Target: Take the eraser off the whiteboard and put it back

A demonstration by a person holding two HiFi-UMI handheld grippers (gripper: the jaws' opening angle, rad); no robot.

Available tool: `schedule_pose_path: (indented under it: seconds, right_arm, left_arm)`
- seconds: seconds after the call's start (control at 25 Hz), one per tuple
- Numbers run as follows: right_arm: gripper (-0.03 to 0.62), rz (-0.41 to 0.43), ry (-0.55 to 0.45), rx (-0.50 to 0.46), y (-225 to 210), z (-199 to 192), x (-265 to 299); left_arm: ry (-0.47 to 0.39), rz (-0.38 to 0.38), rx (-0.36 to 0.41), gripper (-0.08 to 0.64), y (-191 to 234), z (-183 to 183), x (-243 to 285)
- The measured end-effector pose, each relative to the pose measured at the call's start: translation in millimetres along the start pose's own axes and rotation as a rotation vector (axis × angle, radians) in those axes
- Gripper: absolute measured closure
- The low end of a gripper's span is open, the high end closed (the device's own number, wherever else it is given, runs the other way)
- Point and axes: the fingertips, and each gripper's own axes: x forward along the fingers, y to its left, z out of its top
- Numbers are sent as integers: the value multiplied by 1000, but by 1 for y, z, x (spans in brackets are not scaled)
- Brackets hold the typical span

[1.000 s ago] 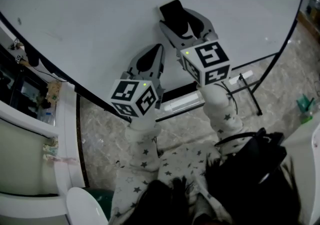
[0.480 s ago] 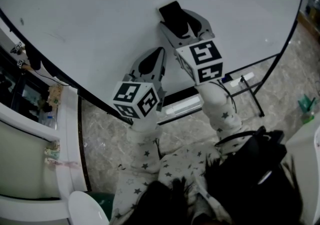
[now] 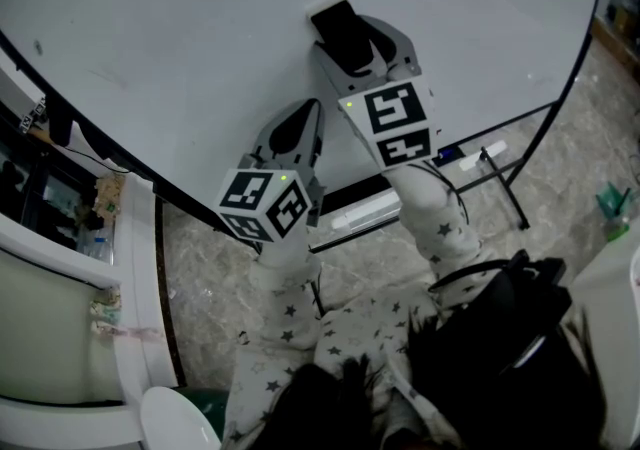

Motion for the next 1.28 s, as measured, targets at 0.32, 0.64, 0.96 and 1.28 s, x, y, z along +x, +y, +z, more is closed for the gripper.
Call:
schedule_pose_path:
  seconds: [0.32, 0.64, 0.96, 1.28]
  right_arm:
    - [333, -16, 6, -52, 1, 0, 1]
    - [331, -40, -12, -90, -4, 1, -2]
    - [288, -16, -73, -28, -5, 9, -1]
    - [289, 31, -109, 20, 6, 16, -13]
  left_arm:
    - [4, 8, -2, 558, 2, -2, -4]
    - [14, 14, -9, 560, -1, -6, -6]
    - [18, 7, -12, 558, -2, -6, -4]
    - [20, 15, 2, 558, 5, -5, 0]
